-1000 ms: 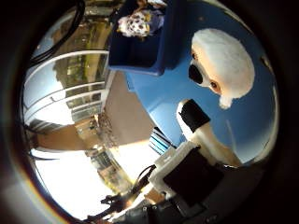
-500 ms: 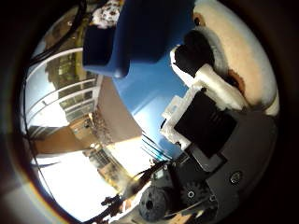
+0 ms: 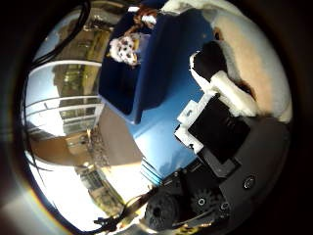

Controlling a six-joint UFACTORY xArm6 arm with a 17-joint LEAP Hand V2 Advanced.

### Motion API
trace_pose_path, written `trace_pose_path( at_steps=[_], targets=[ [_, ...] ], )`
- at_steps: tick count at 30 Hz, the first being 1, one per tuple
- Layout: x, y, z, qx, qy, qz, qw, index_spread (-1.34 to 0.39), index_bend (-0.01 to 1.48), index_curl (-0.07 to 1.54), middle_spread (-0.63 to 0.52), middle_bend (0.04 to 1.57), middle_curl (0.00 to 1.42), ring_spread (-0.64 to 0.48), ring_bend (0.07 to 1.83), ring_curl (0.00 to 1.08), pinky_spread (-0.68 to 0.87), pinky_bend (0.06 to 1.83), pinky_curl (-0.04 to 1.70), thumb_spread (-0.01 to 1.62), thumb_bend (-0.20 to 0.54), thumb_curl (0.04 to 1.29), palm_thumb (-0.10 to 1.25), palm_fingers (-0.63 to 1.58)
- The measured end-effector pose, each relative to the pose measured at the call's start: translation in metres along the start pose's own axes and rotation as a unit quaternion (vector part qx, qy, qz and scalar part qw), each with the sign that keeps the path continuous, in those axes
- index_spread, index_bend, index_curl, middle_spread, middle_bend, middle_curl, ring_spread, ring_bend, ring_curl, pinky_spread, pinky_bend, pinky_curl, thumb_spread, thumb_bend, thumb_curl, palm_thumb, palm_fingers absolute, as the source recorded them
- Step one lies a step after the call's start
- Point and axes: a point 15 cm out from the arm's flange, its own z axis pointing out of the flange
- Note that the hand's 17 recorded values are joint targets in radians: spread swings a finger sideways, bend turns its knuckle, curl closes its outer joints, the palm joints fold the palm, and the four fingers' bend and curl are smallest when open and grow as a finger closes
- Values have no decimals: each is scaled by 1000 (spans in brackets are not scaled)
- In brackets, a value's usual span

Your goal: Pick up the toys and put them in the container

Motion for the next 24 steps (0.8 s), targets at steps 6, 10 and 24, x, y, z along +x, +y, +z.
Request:
trace_pose_path(
  at_steps=[6, 10, 24],
  targets=[
    [-27, 49, -70, 0, 7, -15, 1000, -815, 885, -11, -296, 1061, 1124, -97, 1409, 778, 176, 1542, 709, 1051, -14, 711, 1018, 945],
    [-48, 66, -116, 18, 17, -36, 999, -867, 976, -12, -302, 1079, 1170, -105, 1434, 797, 158, 1562, 735, 1059, -15, 742, 1005, 909],
    [-153, 62, -237, 112, 33, -101, 988, -941, 1147, -18, -307, 1129, 1242, -123, 1490, 827, 131, 1609, 789, 1078, -13, 816, 982, 834]
  ],
)
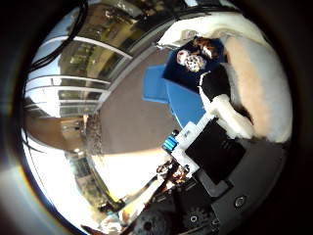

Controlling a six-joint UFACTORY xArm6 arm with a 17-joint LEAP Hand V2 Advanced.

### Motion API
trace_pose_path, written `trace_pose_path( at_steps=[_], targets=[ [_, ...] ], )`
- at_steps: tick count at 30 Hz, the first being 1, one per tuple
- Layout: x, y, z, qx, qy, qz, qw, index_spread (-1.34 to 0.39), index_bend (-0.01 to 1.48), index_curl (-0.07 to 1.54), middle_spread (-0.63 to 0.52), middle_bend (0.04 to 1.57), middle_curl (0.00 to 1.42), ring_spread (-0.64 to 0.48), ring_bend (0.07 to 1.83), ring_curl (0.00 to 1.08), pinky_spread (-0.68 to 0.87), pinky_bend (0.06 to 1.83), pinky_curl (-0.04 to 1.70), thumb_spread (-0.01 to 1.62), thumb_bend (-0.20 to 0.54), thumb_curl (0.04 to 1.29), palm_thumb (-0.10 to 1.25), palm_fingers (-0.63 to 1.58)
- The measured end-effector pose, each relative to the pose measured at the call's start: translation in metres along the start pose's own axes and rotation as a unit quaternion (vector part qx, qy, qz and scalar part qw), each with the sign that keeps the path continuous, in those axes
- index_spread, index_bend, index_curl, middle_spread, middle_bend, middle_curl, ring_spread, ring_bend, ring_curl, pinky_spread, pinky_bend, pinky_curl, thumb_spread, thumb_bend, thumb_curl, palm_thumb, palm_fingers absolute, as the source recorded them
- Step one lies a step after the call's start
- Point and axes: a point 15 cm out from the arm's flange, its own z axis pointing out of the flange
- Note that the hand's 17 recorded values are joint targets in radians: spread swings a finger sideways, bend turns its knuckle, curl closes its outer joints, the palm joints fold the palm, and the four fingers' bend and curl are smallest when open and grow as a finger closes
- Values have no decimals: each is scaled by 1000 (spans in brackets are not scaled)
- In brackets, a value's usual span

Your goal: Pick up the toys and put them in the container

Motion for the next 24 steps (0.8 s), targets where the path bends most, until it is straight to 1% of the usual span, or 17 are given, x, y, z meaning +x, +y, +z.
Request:
trace_pose_path(
  at_steps=[3, 5, 10, 12, 14, 16, 19, 22, 23, 24],
  targets=[
    [-8, -24, 22, -17, -3, -2, 1000, -946, 1170, -19, -307, 1138, 1250, -124, 1500, 830, 128, 1616, 796, 1080, -13, 828, 979, 822],
    [-18, -42, 32, -9, -3, 1, 1000, -948, 1183, -19, -306, 1143, 1254, -124, 1506, 831, 127, 1620, 801, 1081, -13, 835, 978, 816],
    [-31, -80, 80, -25, -7, 5, 1000, -949, 1208, -20, -304, 1158, 1259, -124, 1519, 831, 125, 1625, 807, 1084, -13, 848, 975, 808],
    [-38, -95, 99, -26, -11, 10, 1000, -949, 1217, -20, -303, 1162, 1260, -124, 1524, 831, 124, 1628, 810, 1080, -22, 850, 954, 804],
    [-41, -107, 113, -24, -18, 15, 999, -947, 1227, -20, -303, 1163, 1261, -123, 1530, 831, 124, 1633, 816, 1085, -36, 839, 895, 796],
    [-44, -120, 130, -24, -31, 23, 999, -948, 1233, -20, -302, 1168, 1261, -120, 1534, 831, 124, 1635, 820, 1098, -28, 828, 876, 785],
    [-49, -138, 153, -23, -47, 34, 998, -958, 1186, -35, -298, 1166, 1250, -115, 1550, 831, 125, 1644, 831, 1116, -31, 799, 838, 722],
    [-52, -149, 177, -29, -57, 43, 997, -900, 1229, -5, -290, 1141, 1219, -87, 1517, 796, 143, 1594, 811, 1131, -29, 768, 818, 773],
    [-54, -150, 182, -31, -58, 43, 997, -842, 1257, 4, -281, 1116, 1187, -63, 1479, 769, 165, 1533, 794, 1137, -30, 747, 802, 788],
    [-55, -151, 188, -36, -59, 43, 997, -798, 1248, 3, -267, 1079, 1153, -36, 1434, 738, 186, 1511, 775, 1138, -32, 734, 791, 809]
  ],
)
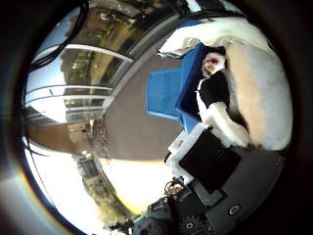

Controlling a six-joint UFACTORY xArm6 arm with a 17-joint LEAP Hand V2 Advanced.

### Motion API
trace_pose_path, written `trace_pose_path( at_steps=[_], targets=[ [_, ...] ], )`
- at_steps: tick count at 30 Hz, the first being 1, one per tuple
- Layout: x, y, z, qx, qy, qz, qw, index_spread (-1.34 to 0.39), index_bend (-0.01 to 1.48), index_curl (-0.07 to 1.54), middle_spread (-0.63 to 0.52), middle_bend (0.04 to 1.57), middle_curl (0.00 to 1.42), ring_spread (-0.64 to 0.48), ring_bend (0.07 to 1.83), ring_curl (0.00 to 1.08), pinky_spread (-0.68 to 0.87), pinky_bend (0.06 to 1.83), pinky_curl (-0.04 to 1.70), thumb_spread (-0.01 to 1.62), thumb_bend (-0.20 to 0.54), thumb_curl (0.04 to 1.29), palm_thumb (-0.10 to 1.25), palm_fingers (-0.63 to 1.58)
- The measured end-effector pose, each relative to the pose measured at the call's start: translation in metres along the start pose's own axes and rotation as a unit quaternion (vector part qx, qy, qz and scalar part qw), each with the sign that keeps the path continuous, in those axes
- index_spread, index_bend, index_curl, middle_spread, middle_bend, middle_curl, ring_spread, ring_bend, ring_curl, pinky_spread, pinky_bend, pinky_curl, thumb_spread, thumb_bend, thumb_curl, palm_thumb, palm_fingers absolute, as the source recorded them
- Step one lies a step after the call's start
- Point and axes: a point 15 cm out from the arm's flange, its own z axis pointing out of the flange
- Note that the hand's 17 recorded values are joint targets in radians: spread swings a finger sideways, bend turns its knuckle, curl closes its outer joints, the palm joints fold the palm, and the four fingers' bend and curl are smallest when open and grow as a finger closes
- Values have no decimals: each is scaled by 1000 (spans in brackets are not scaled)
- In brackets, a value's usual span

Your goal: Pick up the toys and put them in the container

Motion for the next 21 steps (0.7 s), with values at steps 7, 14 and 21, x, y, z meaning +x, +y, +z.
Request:
trace_pose_path(
  at_steps=[7, 14, 21],
  targets=[
    [-1, -1, 29, -26, 1, -19, 999, -448, 921, 25, -65, 382, 743, 206, 791, 470, 351, 1169, 618, 1123, -35, 647, 718, -249],
    [9, -17, 32, -5, 0, -30, 1000, -450, 477, 23, 61, 144, 516, 282, 572, 338, 434, 959, 463, 1104, -28, 592, 717, -147],
    [24, -16, 3, 18, -1, -20, 1000, -446, 316, 93, 99, 131, 391, 300, 494, 311, 467, 895, 400, 1093, -28, 558, 724, -68]
  ],
)
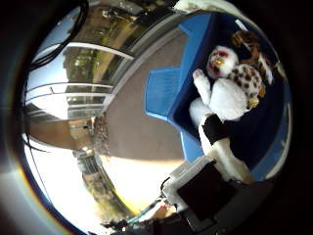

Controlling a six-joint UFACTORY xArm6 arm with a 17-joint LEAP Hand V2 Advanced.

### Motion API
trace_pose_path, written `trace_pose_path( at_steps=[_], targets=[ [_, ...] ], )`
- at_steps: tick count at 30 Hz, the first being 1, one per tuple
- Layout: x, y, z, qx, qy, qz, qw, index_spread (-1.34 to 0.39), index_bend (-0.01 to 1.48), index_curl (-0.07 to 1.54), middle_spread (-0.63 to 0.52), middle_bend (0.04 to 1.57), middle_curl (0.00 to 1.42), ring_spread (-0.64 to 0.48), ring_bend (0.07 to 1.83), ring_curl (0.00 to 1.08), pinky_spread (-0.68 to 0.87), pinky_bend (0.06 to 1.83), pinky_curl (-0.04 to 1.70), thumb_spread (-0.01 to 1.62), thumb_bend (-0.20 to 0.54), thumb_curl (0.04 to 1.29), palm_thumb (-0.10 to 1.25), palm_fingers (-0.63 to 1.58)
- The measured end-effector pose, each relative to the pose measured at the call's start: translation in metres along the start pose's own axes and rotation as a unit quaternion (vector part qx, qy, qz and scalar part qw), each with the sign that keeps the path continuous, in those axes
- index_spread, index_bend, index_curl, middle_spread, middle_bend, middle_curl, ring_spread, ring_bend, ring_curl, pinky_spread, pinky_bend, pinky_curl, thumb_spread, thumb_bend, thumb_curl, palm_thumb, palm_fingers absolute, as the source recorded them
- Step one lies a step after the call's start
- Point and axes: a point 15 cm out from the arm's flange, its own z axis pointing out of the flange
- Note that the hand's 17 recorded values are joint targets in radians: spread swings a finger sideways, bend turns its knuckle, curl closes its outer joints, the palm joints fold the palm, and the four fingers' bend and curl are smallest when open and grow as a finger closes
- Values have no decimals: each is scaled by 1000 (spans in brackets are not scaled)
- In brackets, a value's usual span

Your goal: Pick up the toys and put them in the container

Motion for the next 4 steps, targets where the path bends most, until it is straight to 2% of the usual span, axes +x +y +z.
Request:
trace_pose_path(
  at_steps=[4],
  targets=[
    [16, 29, -46, -4, -1, 11, 1000, -430, 299, 134, 103, 137, 356, 303, 470, 306, 476, 855, 373, 1091, -26, 550, 730, -45]
  ],
)
